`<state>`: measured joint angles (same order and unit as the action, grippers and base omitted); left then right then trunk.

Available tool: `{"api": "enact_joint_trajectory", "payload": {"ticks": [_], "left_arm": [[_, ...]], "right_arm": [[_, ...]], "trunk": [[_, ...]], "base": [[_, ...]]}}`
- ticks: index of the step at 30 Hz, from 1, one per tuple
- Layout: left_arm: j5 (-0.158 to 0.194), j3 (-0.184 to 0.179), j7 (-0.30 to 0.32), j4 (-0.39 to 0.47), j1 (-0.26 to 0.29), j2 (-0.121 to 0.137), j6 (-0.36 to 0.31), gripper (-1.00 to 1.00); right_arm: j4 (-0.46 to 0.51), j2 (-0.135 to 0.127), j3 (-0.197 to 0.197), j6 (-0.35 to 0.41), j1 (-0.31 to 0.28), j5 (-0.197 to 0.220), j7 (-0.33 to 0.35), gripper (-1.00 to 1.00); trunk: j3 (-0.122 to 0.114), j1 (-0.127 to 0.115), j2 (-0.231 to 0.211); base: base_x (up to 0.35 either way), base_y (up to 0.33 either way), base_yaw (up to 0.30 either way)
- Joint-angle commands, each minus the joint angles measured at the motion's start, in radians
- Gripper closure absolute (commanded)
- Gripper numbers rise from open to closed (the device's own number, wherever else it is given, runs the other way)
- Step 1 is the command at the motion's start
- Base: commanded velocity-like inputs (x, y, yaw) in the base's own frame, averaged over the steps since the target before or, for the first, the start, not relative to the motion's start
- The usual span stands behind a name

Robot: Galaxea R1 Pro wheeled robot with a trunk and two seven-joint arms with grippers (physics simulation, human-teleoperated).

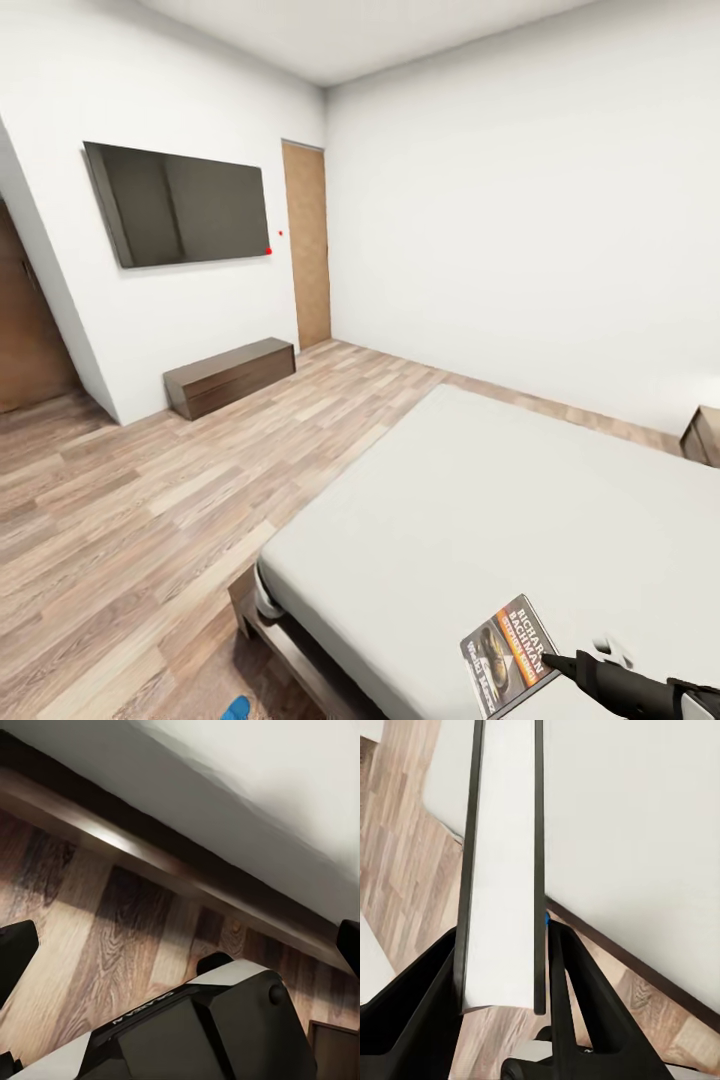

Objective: In the bedroom, move the book from the bed onto either nightstand, and place the two sandals side by side next to the bed.

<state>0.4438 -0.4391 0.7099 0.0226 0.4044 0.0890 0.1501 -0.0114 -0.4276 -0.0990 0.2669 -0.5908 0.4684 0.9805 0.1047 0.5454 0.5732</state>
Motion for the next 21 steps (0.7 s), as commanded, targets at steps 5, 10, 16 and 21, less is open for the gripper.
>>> {"api": "enact_joint_trajectory", "payload": {"ticks": [5,10,16,21], "left_arm": [[0.006,-0.008,0.002,-0.001,0.002,0.0,0.006,-1.0],[0.006,-0.009,0.002,-0.001,0.002,0.0,0.006,-1.0],[0.006,-0.009,0.002,-0.001,0.002,0.0,0.006,-1.0],[0.006,-0.009,0.002,-0.001,0.002,0.0,0.007,-1.0]], "right_arm": [[-0.001,0.0,-0.002,0.008,-0.001,0.012,0.003,1.0],[-0.001,0.0,-0.002,0.008,-0.001,0.012,0.003,1.0],[-0.001,0.0,-0.002,0.008,-0.001,0.012,0.003,1.0],[-0.001,0.0,-0.002,0.008,-0.001,0.012,0.003,1.0]], "trunk": [[0.002,0.0,0.002],[0.002,0.0,0.002],[0.002,0.0,0.002],[0.002,0.0,0.002]], "base": [[0.0,0.0,0.293],[0.0,0.0,0.293],[0.0,0.0,0.293],[0.0,0.0,0.293]]}}
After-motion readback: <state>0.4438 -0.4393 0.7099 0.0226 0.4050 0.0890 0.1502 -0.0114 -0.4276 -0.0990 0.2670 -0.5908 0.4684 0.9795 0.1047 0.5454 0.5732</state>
